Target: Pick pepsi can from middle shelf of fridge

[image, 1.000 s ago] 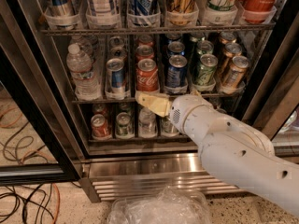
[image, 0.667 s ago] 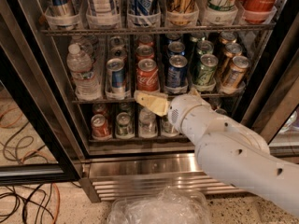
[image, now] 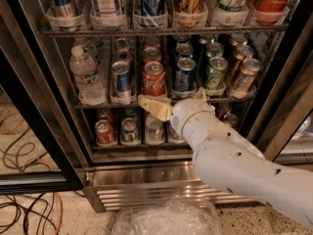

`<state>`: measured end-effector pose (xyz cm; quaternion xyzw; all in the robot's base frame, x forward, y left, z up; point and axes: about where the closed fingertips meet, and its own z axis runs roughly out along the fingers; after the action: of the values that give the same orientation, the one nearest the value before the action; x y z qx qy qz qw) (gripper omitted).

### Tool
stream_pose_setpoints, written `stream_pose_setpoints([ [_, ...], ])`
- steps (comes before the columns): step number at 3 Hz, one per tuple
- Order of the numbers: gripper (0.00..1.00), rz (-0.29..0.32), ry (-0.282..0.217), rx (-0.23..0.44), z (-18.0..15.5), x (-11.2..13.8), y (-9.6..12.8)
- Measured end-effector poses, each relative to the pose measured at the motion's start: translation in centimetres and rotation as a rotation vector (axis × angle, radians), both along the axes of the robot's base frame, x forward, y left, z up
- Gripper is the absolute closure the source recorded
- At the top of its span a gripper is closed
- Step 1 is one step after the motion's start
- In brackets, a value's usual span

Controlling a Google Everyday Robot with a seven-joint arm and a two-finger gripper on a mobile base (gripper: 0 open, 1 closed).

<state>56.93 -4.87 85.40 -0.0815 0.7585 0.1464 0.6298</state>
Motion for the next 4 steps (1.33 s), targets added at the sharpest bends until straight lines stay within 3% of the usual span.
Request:
stream_pose_setpoints([
  [3, 0.0, -0.079, -0.124, -0.231, 0.4, -1.1, 0.3],
  [4, 0.0, -0.079, -0.125, -0.232, 0.4, -1.1, 0.3],
])
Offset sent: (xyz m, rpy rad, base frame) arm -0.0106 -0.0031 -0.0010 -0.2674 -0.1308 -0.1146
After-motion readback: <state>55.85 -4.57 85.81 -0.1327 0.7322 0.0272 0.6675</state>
